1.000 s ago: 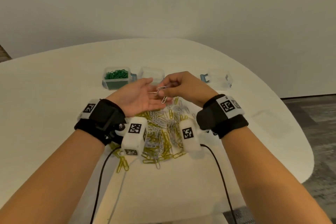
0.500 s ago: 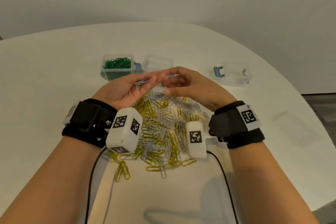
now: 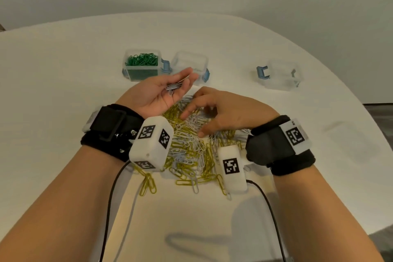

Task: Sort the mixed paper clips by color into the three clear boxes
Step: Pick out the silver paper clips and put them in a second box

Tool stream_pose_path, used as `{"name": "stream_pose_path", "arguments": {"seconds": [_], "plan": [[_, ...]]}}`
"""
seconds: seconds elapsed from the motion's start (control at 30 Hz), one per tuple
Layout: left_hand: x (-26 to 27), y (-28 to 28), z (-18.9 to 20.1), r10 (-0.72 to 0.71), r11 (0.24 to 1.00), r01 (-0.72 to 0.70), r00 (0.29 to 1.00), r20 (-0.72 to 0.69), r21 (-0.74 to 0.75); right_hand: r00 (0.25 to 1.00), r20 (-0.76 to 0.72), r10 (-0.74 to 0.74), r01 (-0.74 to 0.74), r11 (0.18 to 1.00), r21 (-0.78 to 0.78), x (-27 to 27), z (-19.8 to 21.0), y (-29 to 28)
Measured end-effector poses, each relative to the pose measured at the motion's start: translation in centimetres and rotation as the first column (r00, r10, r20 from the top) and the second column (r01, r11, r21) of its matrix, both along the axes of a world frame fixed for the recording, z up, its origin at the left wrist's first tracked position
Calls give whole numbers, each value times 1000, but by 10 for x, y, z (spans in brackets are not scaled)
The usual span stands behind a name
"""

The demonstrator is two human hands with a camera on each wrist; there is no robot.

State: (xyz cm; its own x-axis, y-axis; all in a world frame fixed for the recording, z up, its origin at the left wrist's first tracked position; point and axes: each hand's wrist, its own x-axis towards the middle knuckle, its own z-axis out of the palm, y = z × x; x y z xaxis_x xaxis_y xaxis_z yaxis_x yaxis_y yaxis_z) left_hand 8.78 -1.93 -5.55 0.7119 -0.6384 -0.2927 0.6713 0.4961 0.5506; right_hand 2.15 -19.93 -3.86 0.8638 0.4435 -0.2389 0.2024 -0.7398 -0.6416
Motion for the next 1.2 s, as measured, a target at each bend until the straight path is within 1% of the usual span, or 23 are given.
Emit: {"name": "stream_pose_path", "arguments": {"seconds": [0.07,0.17,0.23,0.3,0.33,0.4,0.47,0.53,0.6,0.67,0.73,0.77,0.8,0.83,0.87,0.9,0.93,1.0,1.03,1.13,1.2], "plan": [[3,1,-1,32,999,-33,999,-28,-18,998,55,-26,24,999,35,2,-4,0],[5,0,-4,97,994,-99,994,-58,-46,986,125,-111,97,989,114,6,-10,0],[4,0,-5,87,996,-88,996,-33,-32,974,145,-171,146,974,171,8,-11,-3],[2,0,-3,55,998,-55,998,4,-14,965,126,-229,192,948,253,9,-10,-7],[1,0,-3,33,999,-33,999,19,-14,962,101,-252,209,926,315,9,-9,-9],[-1,0,-2,-24,999,25,999,38,-36,960,25,-280,237,855,462,11,-9,-14],[-2,1,-1,-95,994,97,994,55,-48,951,-35,-306,274,786,555,12,-11,-19],[-3,0,-1,-149,988,151,986,70,-26,941,-47,-335,290,729,620,13,-11,-22],[-4,-3,-3,-205,978,206,977,64,-19,934,-25,-357,278,679,679,12,-9,-19],[-6,-8,-5,-253,966,254,967,44,-39,931,-1,-364,258,658,708,12,-9,-12],[-5,-10,-7,-218,975,220,975,44,-38,917,80,-390,246,712,657,13,-11,-5],[-3,-9,-8,-172,984,173,984,37,-42,891,141,-431,257,736,626,15,-12,-4],[1,-7,-10,-132,989,132,991,8,-69,856,184,-484,283,735,617,16,-13,-5],[4,-3,-11,-113,985,106,992,-51,-134,825,193,-532,316,716,623,17,-14,-7],[8,0,-12,-118,971,91,987,-111,-222,813,177,-554,344,704,622,18,-13,-9],[12,3,-13,-140,948,88,979,-150,-306,823,156,-547,366,720,590,18,-14,-11],[15,6,-14,-152,933,87,975,-164,-348,847,140,-513,378,765,521,17,-15,-11],[17,7,-15,-126,946,81,984,-126,-313,899,127,-420,359,870,336,14,-16,-8],[17,6,-15,-102,958,70,990,-102,-278,919,132,-372,330,907,260,13,-17,-6],[16,3,-16,-7,975,-13,996,-89,-223,958,140,-252,233,963,138,15,-18,-1],[16,2,-16,16,977,-34,996,-84,-212,961,192,-200,201,979,15,20,-23,2]]}}
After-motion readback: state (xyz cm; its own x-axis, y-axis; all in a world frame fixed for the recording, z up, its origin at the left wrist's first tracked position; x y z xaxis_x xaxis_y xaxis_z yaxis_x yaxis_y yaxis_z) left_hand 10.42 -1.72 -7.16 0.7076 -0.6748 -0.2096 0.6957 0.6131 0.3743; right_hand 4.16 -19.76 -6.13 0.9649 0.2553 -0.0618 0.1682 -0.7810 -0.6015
